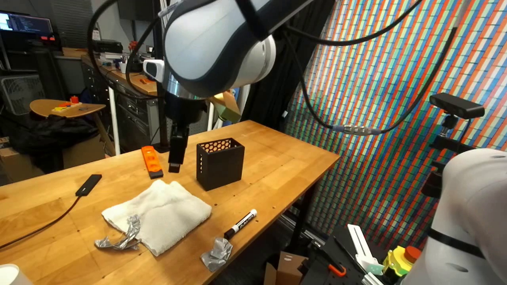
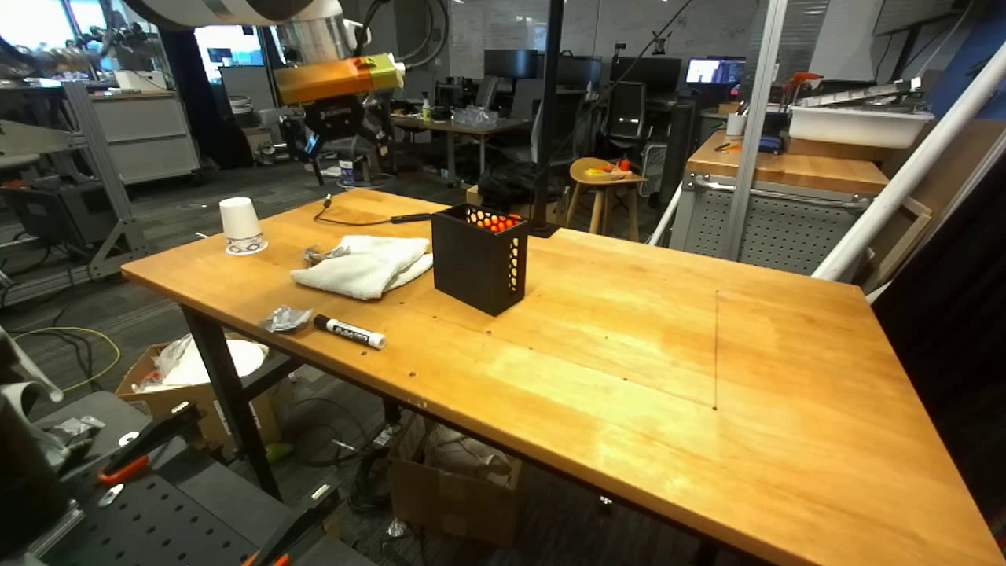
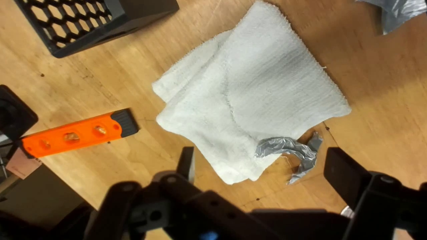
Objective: Put the towel in the box
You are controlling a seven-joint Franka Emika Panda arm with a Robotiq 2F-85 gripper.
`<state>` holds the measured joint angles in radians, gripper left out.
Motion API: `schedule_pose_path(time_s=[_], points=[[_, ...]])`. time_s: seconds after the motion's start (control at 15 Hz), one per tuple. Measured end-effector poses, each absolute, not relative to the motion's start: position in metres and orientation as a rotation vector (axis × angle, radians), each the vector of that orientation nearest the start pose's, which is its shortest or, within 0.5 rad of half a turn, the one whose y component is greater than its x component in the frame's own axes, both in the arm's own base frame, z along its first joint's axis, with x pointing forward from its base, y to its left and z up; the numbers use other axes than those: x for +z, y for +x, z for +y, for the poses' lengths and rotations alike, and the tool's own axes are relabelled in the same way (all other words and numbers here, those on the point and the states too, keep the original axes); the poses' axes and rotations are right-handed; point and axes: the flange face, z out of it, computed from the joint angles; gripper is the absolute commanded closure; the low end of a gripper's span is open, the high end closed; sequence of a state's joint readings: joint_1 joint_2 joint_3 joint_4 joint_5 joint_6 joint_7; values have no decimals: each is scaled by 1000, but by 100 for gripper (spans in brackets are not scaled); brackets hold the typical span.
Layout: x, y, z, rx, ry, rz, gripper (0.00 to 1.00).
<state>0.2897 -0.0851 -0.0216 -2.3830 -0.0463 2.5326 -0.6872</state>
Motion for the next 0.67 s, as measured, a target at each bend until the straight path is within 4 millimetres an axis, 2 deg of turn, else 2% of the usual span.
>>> schedule_pose_path(time_s=[0.33,0.67], points=[[312,521,132,-242,-2769,-1595,0],[263,540,128,-141,-2723,-1617,0]])
